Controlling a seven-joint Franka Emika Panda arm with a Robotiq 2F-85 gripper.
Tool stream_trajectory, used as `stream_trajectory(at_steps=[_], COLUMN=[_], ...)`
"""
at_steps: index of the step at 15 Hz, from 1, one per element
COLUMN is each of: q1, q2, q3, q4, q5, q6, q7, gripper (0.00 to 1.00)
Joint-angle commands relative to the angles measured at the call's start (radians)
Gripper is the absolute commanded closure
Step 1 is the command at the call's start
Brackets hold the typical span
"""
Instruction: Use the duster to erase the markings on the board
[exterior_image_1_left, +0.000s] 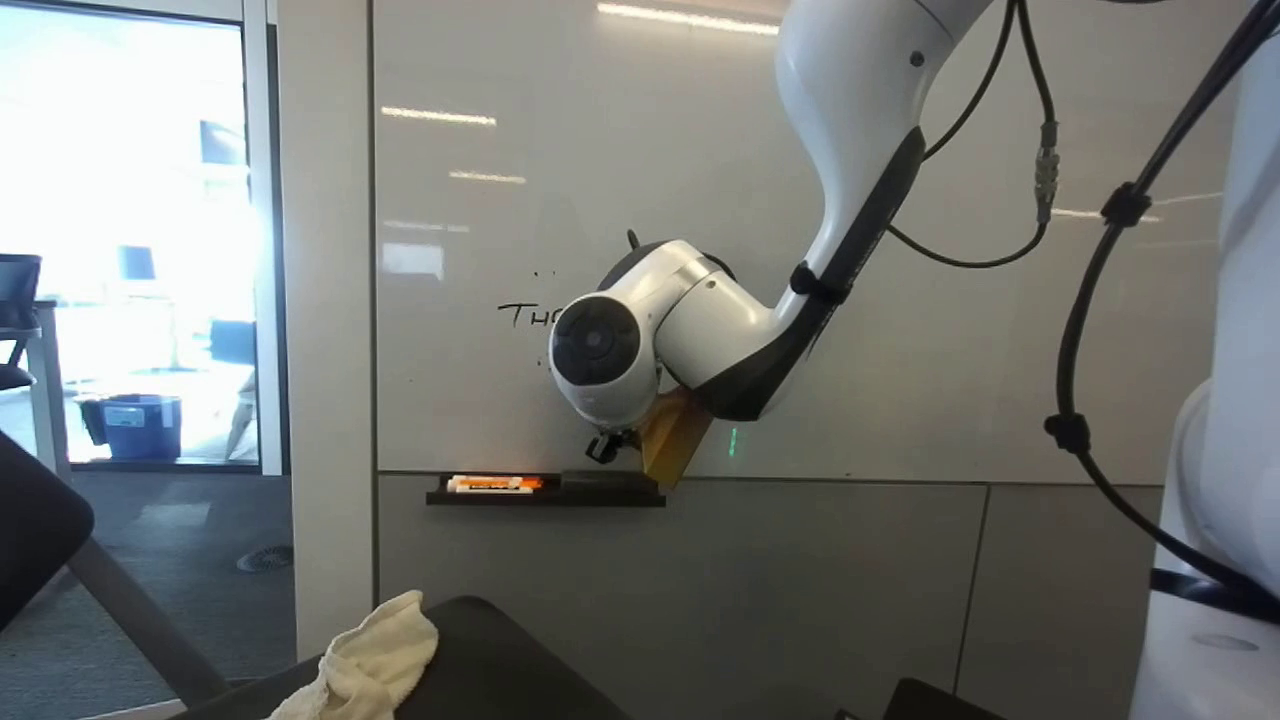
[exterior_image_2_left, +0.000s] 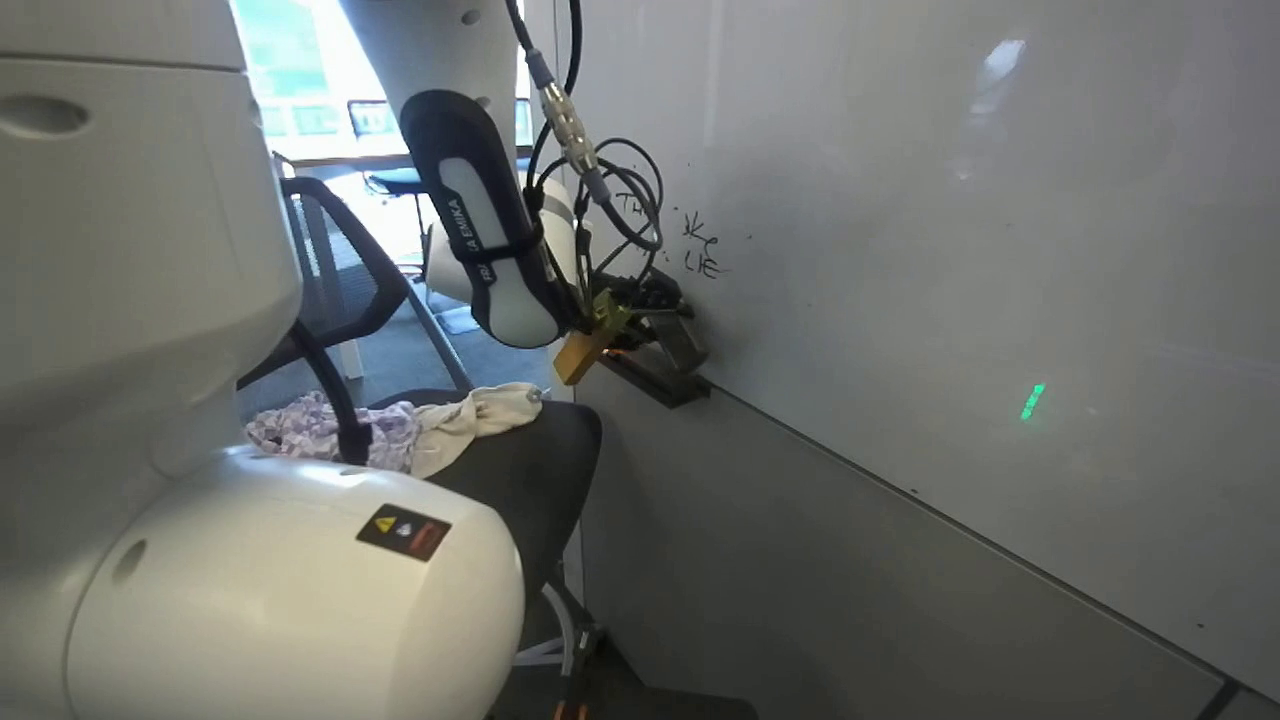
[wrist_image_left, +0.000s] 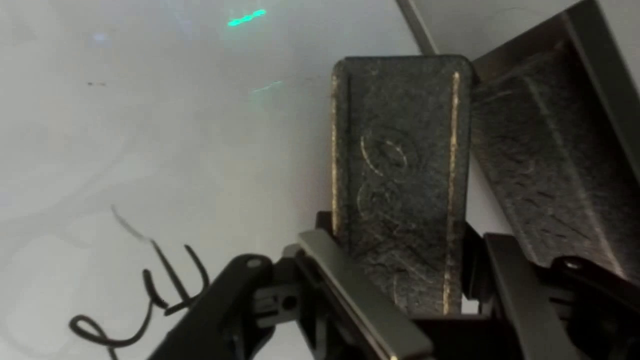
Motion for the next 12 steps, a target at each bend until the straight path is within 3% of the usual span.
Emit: stream_trajectory(at_steps=[1,5,9,12], q1=[-0.018,-0.005,0.024,0.074], q2=[-0.118,-0.122,-0.046,0.037], q3=[-0.036,-0.059,-0.021,0.035], q4=[-0.058,-0.119,-0.186,-0.219], q5=[0.090,0.271,0.414,0.582], q6=[0.246,0.441,0.550,0.598], q7=[-0.144,-0.341,-0.446,-0.551], gripper=[0.69,0.69,0.69,0.69])
